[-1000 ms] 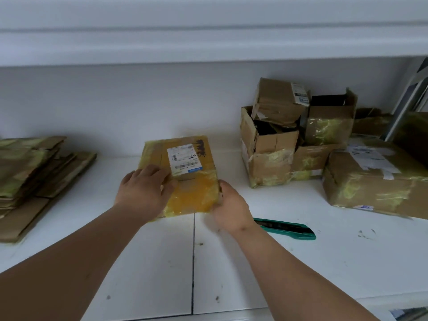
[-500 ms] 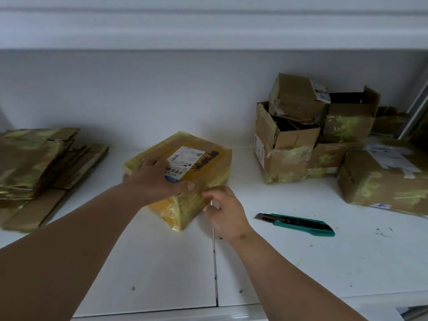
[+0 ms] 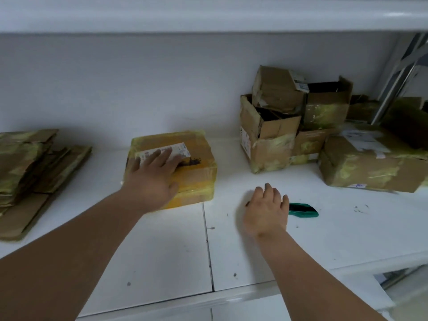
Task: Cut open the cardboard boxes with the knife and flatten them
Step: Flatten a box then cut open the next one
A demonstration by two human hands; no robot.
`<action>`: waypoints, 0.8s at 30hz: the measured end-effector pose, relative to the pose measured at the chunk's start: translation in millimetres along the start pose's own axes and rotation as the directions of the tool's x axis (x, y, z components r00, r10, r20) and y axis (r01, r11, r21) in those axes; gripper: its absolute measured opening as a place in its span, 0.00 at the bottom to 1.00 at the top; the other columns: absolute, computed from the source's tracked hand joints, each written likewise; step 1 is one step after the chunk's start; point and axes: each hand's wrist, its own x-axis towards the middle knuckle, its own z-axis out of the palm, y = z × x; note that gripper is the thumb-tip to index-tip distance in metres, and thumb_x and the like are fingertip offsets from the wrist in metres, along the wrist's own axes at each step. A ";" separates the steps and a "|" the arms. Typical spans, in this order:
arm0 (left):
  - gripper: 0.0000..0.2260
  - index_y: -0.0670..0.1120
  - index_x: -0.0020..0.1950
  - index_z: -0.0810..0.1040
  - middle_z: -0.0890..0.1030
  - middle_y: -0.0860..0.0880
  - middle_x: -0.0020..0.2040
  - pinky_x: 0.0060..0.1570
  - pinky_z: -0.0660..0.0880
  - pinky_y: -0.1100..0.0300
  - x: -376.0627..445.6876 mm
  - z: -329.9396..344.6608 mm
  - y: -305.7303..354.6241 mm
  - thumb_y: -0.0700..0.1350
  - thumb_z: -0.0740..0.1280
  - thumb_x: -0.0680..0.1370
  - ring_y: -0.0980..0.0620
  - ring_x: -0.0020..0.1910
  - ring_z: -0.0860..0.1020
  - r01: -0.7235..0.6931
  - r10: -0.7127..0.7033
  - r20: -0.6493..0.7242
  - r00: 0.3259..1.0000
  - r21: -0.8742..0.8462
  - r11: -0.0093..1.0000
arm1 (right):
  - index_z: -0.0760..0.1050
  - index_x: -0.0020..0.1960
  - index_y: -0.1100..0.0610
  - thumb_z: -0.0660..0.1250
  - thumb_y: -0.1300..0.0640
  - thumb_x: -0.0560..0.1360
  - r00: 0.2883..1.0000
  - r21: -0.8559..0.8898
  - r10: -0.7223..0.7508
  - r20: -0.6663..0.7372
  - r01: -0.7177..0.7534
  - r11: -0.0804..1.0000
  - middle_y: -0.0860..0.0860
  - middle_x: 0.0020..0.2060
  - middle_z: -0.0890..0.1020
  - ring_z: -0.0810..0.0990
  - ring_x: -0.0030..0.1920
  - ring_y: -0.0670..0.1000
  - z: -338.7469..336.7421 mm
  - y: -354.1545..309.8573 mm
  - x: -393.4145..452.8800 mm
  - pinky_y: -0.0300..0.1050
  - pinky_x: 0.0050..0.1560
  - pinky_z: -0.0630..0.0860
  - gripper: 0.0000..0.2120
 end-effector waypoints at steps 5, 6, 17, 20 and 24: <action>0.28 0.60 0.79 0.51 0.55 0.53 0.79 0.74 0.54 0.43 14.3 5.2 14.4 0.65 0.51 0.80 0.45 0.77 0.56 0.056 -0.056 0.021 0.998 -0.021 0.998 | 0.69 0.66 0.57 0.54 0.60 0.78 0.999 -0.093 -0.033 -0.008 0.032 0.995 0.54 0.63 0.73 0.70 0.65 0.57 -8.6 25.4 -1.0 0.53 0.68 0.63 0.18; 0.29 0.61 0.79 0.52 0.58 0.53 0.78 0.73 0.56 0.43 15.4 3.4 15.5 0.66 0.51 0.79 0.45 0.76 0.58 0.074 -0.075 -0.005 0.997 -0.029 0.997 | 0.71 0.64 0.57 0.54 0.61 0.78 0.998 -0.094 -0.061 -0.011 0.060 0.994 0.55 0.62 0.73 0.70 0.63 0.57 -11.2 27.2 -1.6 0.51 0.65 0.66 0.17; 0.39 0.59 0.77 0.60 0.61 0.55 0.78 0.75 0.54 0.46 33.1 10.7 7.2 0.77 0.41 0.71 0.50 0.77 0.58 0.017 -0.016 0.016 1.000 -0.094 0.995 | 0.63 0.52 0.53 0.57 0.63 0.80 0.952 0.400 -0.211 -0.221 0.285 0.871 0.52 0.42 0.74 0.74 0.40 0.57 -15.4 4.0 5.5 0.49 0.36 0.68 0.06; 0.39 0.59 0.74 0.65 0.67 0.55 0.75 0.72 0.60 0.48 35.1 8.8 -0.4 0.74 0.38 0.70 0.50 0.73 0.66 -0.016 0.014 -0.045 0.999 -0.051 0.999 | 0.67 0.56 0.52 0.58 0.59 0.82 0.947 0.589 -0.216 -0.238 0.318 0.743 0.51 0.41 0.77 0.75 0.38 0.54 -19.3 -6.2 11.9 0.46 0.35 0.70 0.05; 0.33 0.61 0.70 0.69 0.73 0.58 0.70 0.67 0.67 0.49 36.6 6.1 -9.7 0.72 0.40 0.74 0.50 0.67 0.74 -0.044 0.041 -0.114 0.993 -0.029 0.999 | 0.70 0.58 0.52 0.59 0.58 0.82 0.943 0.699 -0.214 -0.255 0.332 0.633 0.48 0.38 0.75 0.74 0.35 0.50 -18.4 -21.6 20.2 0.43 0.35 0.68 0.06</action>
